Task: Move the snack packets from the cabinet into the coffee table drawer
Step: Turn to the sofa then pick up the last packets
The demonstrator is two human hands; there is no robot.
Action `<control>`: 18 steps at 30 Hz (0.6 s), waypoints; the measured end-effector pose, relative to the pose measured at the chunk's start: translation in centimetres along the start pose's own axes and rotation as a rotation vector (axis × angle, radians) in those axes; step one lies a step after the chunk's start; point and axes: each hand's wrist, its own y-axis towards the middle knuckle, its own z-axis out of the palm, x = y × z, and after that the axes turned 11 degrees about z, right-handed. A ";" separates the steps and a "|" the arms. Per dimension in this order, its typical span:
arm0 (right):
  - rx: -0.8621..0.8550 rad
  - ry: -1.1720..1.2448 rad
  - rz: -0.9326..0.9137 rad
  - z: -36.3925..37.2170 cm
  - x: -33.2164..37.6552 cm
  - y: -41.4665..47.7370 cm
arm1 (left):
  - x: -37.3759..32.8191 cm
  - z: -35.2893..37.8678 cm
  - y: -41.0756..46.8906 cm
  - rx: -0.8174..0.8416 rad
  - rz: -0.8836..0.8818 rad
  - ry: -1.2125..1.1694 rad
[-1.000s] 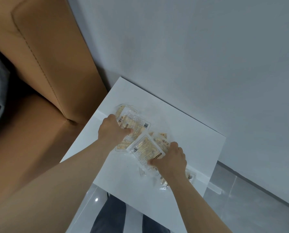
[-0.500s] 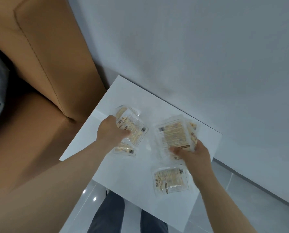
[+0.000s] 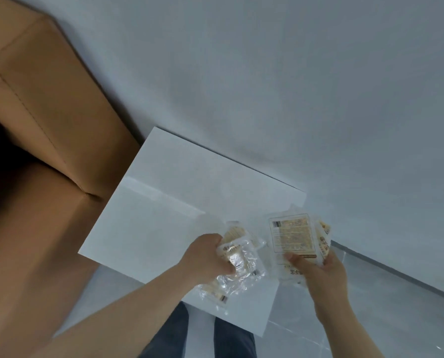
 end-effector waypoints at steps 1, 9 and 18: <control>-0.011 0.010 0.010 -0.5 -0.4 0.0 | -0.3 1.0 0.2 0.014 0.011 0.057; -0.040 0.051 0.050 -4.2 -2.4 0.7 | -1.1 6.7 1.3 -0.074 0.146 0.382; -0.027 0.097 0.051 -7.0 -3.3 1.0 | -1.7 8.7 1.9 -0.220 0.048 0.618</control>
